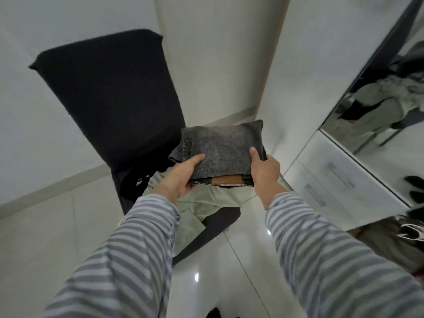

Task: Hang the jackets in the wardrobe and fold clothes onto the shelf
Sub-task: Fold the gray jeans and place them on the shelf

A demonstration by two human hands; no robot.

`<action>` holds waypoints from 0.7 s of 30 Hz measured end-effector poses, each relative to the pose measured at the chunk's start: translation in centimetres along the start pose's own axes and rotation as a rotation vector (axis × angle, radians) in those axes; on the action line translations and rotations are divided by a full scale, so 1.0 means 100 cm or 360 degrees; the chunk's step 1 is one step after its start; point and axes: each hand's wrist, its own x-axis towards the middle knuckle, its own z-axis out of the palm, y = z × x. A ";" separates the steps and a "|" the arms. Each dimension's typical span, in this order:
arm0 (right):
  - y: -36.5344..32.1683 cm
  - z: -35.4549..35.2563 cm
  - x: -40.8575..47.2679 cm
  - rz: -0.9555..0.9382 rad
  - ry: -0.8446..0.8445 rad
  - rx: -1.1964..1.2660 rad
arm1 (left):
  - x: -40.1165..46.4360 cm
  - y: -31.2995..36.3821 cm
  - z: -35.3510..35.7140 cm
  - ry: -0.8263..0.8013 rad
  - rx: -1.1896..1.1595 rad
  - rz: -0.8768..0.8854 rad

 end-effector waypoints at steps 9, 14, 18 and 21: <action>-0.053 -0.171 -0.010 -0.0112 0.0569 0.0200 | -0.073 0.041 0.155 -0.0522 0.0225 0.0332; -0.046 -0.276 -0.014 -0.0085 0.0912 0.0257 | -0.107 0.024 0.252 -0.0806 0.0373 0.0361; -0.025 -0.349 -0.025 0.0001 0.1134 0.0262 | -0.132 -0.003 0.323 -0.0964 0.0521 0.0360; -0.009 -0.400 -0.032 0.0056 0.1261 0.0296 | -0.152 -0.028 0.372 -0.1085 0.0636 0.0341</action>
